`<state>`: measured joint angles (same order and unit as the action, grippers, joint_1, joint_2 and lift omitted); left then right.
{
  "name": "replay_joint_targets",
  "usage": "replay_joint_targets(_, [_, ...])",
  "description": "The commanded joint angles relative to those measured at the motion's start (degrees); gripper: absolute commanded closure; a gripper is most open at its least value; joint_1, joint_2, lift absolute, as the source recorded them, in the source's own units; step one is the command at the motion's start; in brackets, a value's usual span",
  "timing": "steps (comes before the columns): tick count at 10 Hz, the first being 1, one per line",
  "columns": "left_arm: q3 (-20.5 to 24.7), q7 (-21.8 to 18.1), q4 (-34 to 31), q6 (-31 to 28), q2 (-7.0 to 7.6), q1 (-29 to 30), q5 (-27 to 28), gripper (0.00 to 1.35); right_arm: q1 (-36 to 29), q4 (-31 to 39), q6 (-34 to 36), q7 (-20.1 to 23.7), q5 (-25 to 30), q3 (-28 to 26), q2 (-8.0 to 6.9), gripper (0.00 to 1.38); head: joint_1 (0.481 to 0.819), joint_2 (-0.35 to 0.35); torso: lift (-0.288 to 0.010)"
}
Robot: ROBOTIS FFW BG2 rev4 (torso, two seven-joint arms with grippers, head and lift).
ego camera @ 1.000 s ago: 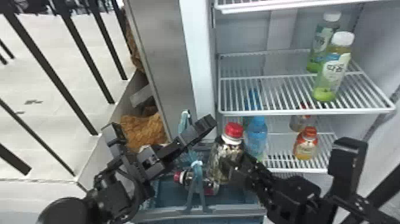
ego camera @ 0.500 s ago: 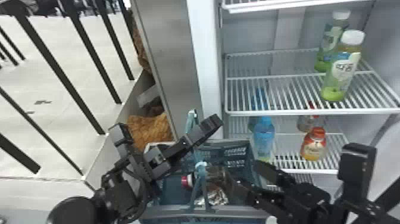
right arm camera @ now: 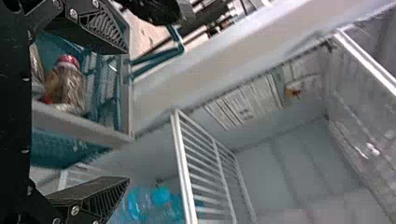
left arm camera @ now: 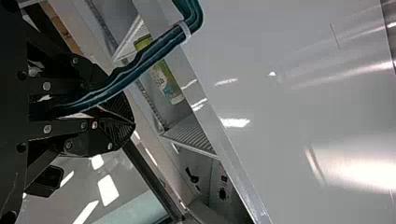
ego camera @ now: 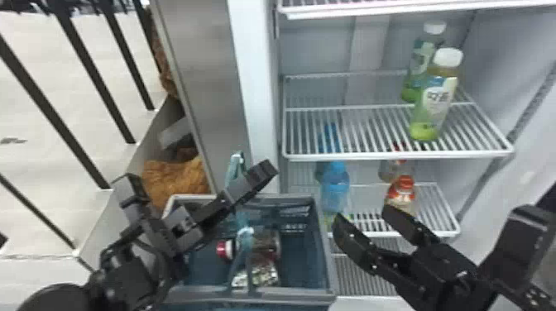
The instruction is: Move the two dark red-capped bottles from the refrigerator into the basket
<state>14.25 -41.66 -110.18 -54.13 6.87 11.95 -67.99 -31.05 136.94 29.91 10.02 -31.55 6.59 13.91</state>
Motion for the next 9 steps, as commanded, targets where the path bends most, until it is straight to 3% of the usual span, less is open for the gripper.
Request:
replay_joint_targets(1, [0.3, 0.0, 0.0, 0.0, -0.01, 0.3, 0.0, 1.20, -3.3, -1.5, -8.4, 0.0, 1.3, -0.5, -0.20, 0.15, 0.695, 0.063, -0.034])
replay_joint_targets(3, [0.3, 0.0, 0.0, 0.0, -0.19, 0.4, -0.2, 1.20, -8.5, -2.6, -15.7, -0.1, 3.7, -2.7, -1.60, 0.15, 0.695, 0.034, -0.034])
replay_joint_targets(6, [0.6, 0.0, 0.0, 0.0, -0.28, 0.8, -0.2, 1.20, -15.3, -2.3, -21.2, -0.1, 10.3, -7.6, -3.54, 0.15, 0.695, -0.042, -0.034])
replay_joint_targets(9, [1.2, 0.0, 0.0, -0.1, -0.37, 1.3, -0.1, 1.20, -21.4, -1.9, -27.5, 0.0, 13.3, -10.0, -4.24, 0.15, 0.695, -0.107, -0.034])
